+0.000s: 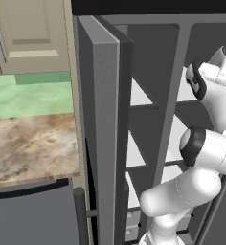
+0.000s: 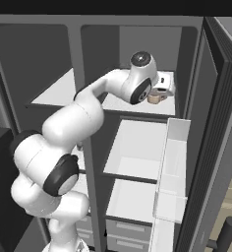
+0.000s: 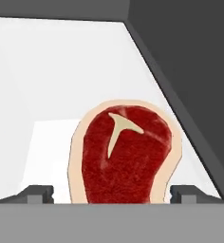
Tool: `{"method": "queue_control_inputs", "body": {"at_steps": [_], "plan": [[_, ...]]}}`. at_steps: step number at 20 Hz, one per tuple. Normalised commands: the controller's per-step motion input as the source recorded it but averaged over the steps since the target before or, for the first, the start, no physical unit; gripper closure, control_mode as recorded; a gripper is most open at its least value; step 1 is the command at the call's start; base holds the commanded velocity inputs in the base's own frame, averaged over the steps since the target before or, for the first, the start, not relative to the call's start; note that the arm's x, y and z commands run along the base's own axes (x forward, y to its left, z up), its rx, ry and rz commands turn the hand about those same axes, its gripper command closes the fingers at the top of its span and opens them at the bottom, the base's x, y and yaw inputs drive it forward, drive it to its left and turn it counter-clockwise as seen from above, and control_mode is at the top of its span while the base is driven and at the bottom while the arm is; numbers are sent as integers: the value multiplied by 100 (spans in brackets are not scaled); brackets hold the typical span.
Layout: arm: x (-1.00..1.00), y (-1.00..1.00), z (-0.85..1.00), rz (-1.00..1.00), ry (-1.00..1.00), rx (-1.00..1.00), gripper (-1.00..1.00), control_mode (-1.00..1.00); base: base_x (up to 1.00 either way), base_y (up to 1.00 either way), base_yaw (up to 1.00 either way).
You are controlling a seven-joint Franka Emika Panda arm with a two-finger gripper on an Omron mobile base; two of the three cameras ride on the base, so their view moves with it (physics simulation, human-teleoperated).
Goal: Pick up the frozen steak from the freezer, place it on any shelf in the fridge, and close the fridge and freezer doors when done.
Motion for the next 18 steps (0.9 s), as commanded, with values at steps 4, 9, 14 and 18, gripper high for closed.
{"method": "queue_control_inputs", "body": {"at_steps": [4,9,14,18], "plan": [[-84,39,4,2,0,7,-100,-100,0,0,0],[-100,79,5,0,0,3,-100,-100,0,0,0],[-100,97,0,0,0,0,-100,-100,0,0,0],[-100,78,-25,0,6,3,-100,-100,0,0,0]]}}
